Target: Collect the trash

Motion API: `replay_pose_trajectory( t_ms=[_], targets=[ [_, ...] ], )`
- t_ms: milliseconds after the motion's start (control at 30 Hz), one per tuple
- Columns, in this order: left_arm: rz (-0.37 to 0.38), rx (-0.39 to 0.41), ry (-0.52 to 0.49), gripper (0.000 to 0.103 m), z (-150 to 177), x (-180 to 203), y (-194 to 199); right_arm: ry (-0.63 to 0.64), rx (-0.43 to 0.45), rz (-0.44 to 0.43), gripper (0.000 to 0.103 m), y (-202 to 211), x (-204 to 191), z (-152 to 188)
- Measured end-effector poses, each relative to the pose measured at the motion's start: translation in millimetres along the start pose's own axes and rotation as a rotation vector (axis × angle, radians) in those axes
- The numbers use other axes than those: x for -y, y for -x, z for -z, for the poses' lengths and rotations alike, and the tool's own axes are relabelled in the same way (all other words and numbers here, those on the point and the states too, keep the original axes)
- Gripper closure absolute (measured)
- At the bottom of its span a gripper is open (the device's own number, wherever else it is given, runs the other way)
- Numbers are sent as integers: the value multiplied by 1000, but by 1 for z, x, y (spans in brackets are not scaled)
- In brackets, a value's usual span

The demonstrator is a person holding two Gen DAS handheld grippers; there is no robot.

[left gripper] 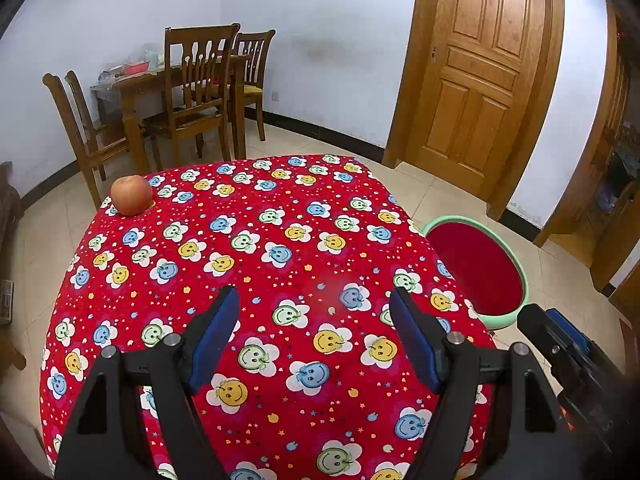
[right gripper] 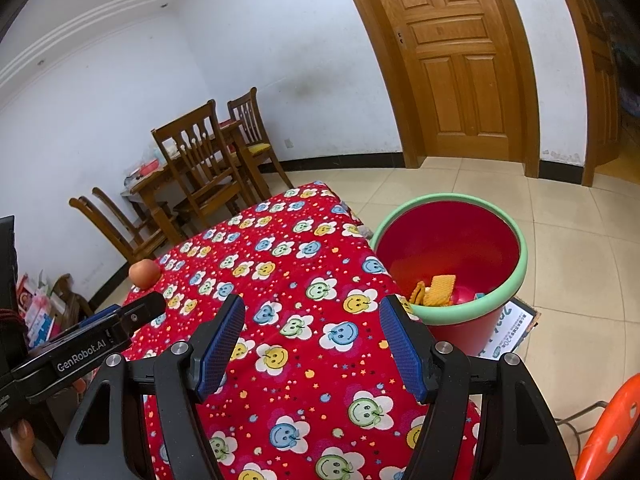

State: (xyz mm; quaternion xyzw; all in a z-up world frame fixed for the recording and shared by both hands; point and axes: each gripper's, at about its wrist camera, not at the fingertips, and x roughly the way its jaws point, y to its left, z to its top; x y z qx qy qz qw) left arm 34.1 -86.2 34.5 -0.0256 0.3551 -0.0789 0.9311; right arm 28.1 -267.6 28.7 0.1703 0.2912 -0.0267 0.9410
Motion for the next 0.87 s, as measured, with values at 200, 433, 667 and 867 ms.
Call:
replay_pose_trajectory(
  t_ms=[200,433,667,867],
  targets=[
    [0,0,0,26,0,0,0,0,2,0,32,1,-1,0],
    [0,3,0,26,-1,0,1,1,2,-1,32,1,-3,-1],
    [0,6,1,27,-3,-1,3,5,7,-6,32,4,-9,-3],
    [-4,11,0,26,-5,1,6,5,9,-8,32,3,-7,-3]
  ],
)
